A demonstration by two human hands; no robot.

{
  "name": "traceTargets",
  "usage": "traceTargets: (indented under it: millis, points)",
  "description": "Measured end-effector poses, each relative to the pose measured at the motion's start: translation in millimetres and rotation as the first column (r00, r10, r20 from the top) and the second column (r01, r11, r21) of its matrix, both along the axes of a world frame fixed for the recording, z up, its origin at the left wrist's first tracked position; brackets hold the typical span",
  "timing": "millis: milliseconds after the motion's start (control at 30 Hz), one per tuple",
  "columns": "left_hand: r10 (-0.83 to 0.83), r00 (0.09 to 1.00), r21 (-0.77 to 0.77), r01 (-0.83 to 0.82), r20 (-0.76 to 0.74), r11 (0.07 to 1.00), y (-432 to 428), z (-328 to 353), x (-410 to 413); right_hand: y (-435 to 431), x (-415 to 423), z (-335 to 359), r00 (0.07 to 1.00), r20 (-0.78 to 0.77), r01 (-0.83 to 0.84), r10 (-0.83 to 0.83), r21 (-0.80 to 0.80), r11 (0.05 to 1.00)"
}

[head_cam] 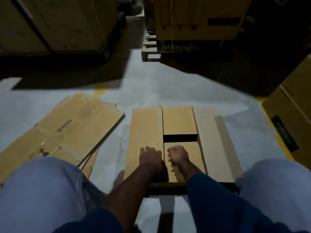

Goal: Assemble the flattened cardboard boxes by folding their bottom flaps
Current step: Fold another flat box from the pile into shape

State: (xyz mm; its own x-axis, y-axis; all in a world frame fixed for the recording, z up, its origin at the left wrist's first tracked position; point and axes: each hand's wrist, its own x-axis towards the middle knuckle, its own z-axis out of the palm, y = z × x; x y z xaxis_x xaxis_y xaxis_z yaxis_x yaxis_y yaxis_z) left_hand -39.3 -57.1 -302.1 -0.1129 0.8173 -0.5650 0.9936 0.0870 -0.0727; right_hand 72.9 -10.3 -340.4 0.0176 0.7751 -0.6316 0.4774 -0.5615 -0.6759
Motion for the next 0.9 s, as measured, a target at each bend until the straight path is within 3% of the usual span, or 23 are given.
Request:
traceTargets:
  millis: [200,400,533,633,767,833,900]
  points:
    - [0.272,0.915,-0.106,-0.252,0.298,0.962,-15,6,-32,-26,-18,5,0.993,0.058,-0.095,0.102,-0.109,0.989]
    - [0.352,0.794,-0.071,-0.366,0.497,0.928,-23,-1,-49,-29,-8,3,0.986,-0.088,0.109,-0.141,-0.305,0.946]
    - [0.512,0.688,-0.100,-0.545,0.514,0.832,-42,-23,-72,-37,-1,2,0.934,-0.257,0.096,-0.248,-0.490,0.867]
    - [0.619,0.548,-0.094,-0.702,0.563,0.706,-44,-39,-85,-38,-3,-7,0.926,-0.269,0.102,-0.266,-0.498,0.861]
    - [0.568,0.442,0.013,-0.797,0.694,0.604,-35,-10,-79,-33,-6,-11,0.892,-0.373,0.055,-0.254,-0.469,0.882]
    - [0.472,0.466,0.117,-0.794,0.749,0.597,-31,2,-73,-31,-11,-7,0.858,-0.456,-0.004,-0.237,-0.467,0.884]
    - [0.354,0.558,0.264,-0.745,0.751,0.613,-30,14,-69,-29,-20,-1,0.835,-0.516,-0.080,-0.189,-0.454,0.887]
